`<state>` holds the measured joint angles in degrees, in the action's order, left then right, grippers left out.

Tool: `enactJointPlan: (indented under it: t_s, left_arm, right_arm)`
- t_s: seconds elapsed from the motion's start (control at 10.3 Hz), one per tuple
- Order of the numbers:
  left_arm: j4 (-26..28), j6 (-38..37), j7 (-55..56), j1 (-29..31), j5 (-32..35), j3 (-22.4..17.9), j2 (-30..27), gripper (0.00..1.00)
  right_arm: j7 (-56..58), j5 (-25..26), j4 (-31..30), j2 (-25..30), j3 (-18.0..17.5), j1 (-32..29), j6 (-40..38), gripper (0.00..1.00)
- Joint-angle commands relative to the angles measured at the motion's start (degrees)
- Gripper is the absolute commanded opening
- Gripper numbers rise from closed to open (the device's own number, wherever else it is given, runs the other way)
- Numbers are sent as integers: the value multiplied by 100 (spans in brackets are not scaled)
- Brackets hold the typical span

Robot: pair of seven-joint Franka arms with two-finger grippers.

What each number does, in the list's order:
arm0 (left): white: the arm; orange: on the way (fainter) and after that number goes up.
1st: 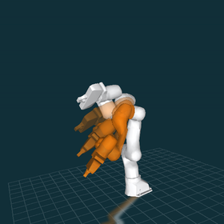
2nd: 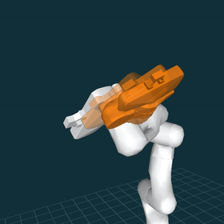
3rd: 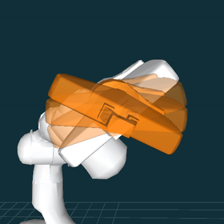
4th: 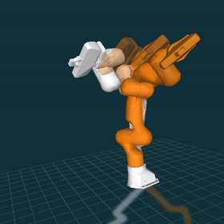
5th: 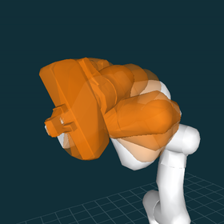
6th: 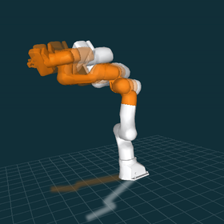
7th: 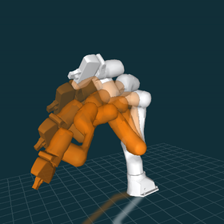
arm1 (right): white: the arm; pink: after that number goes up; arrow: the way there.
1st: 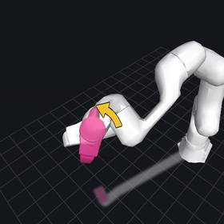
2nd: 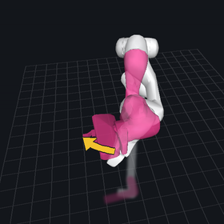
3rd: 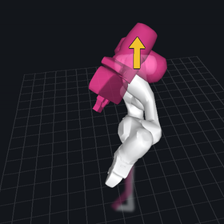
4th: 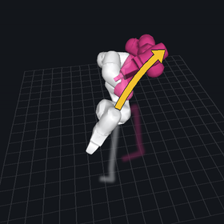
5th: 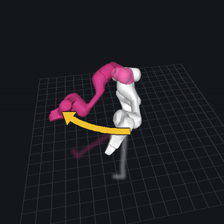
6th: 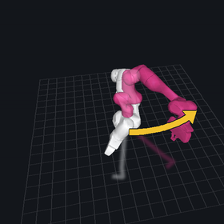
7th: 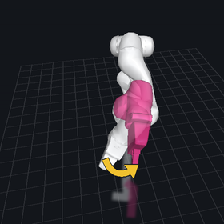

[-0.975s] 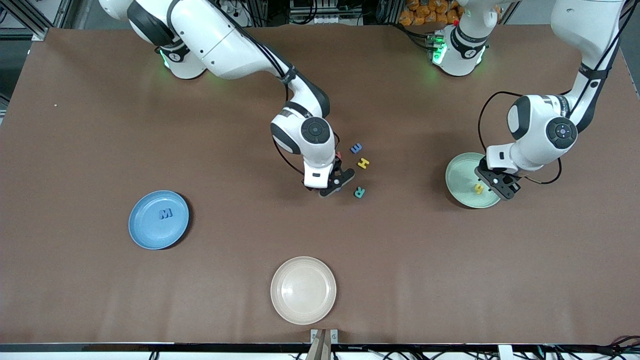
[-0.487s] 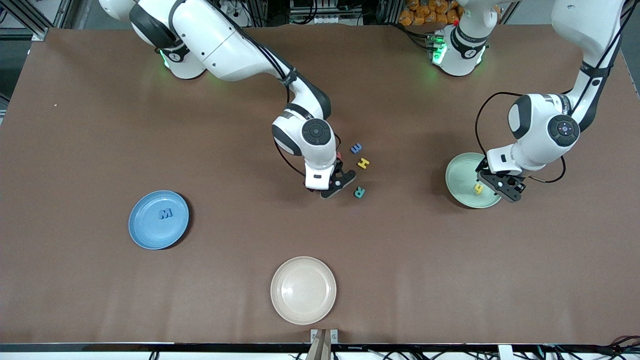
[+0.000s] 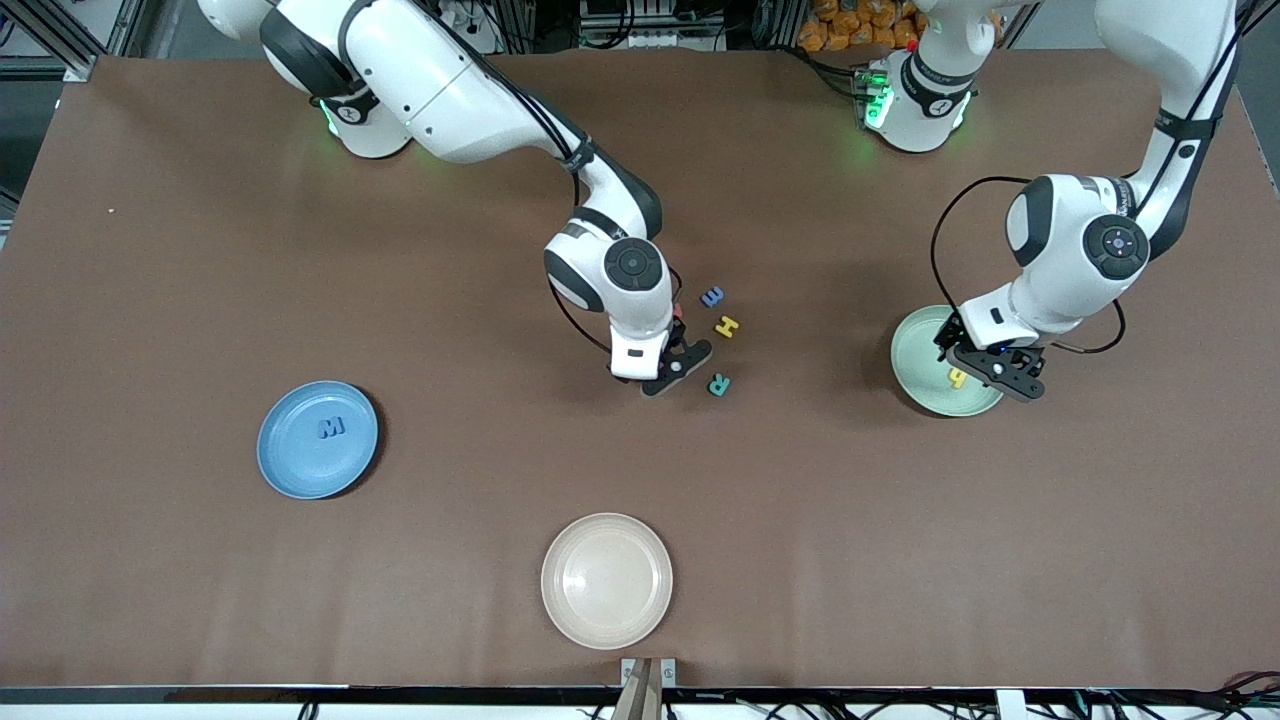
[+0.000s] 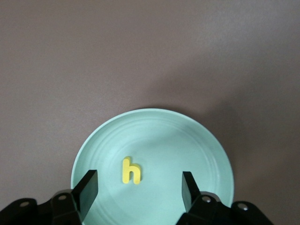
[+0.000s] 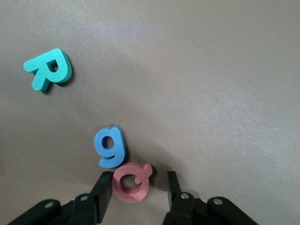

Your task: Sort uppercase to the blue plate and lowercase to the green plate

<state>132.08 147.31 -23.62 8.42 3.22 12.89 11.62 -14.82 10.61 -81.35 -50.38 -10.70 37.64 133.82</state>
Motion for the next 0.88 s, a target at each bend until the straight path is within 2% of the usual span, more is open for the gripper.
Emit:
enactJointPlan:
  t_s: [0.0, 0.1, 0.19, 0.29, 0.39, 0.78]
  left_arm:
    - [28, -167, 881, 10, -111, 135, -283, 86]
    - [46, -176, 1251, 10, -111, 161, -405, 88]
    - [72, -185, 1716, 1, -111, 179, -476, 89]
    - [81, -202, 2269, 10, -111, 275, -520, 98]
    - [90, -202, 2614, 10, -111, 293, -547, 100]
    - [107, -316, 3416, 1, -120, 486, -705, 100]
  right_arm:
    - [14, 117, 207, -156, -29, 24, -31, 32]
    - [6, 265, 199, -156, -29, 33, -31, 9]
    - [23, 336, 199, -147, -29, -2, -31, 0]
    - [32, 345, 199, -104, -29, -28, -49, 0]
    - [32, 328, 199, -34, -37, -72, -101, 0]
    - [41, -101, 146, 597, -20, -449, -830, 0]
